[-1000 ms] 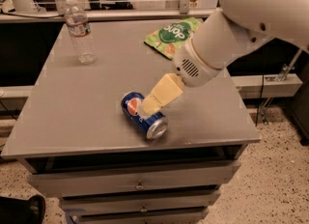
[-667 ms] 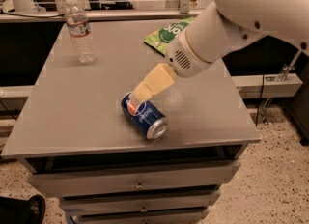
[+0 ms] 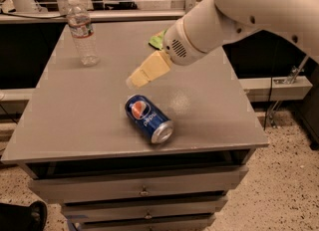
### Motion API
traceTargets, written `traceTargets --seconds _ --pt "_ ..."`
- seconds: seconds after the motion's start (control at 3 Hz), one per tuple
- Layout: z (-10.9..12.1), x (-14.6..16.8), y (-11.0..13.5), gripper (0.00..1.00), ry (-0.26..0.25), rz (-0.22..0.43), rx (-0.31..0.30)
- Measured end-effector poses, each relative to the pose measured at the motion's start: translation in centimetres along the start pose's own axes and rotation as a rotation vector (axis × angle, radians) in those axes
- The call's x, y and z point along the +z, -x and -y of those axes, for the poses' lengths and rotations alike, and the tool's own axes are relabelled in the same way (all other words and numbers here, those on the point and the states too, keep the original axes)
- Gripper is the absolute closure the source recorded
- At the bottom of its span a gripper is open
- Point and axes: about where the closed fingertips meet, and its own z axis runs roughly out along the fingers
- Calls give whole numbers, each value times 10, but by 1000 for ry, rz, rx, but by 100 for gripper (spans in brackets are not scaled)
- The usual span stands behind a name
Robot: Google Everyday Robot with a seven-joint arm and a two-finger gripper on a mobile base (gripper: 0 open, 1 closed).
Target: Move water bottle near green rice chip bag
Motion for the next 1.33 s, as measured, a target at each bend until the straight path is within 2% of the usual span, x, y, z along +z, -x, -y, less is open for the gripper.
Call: traceTargets --seconds 0.33,0.67,1.0,1.33 --pt "-9 -10 0 0 -34 -17 -64" --pt "-13 2 -11 0 -49 9 -138" --pt "7 25 1 0 -95 118 -231" --pt "32 53 22 0 -114 225 -268"
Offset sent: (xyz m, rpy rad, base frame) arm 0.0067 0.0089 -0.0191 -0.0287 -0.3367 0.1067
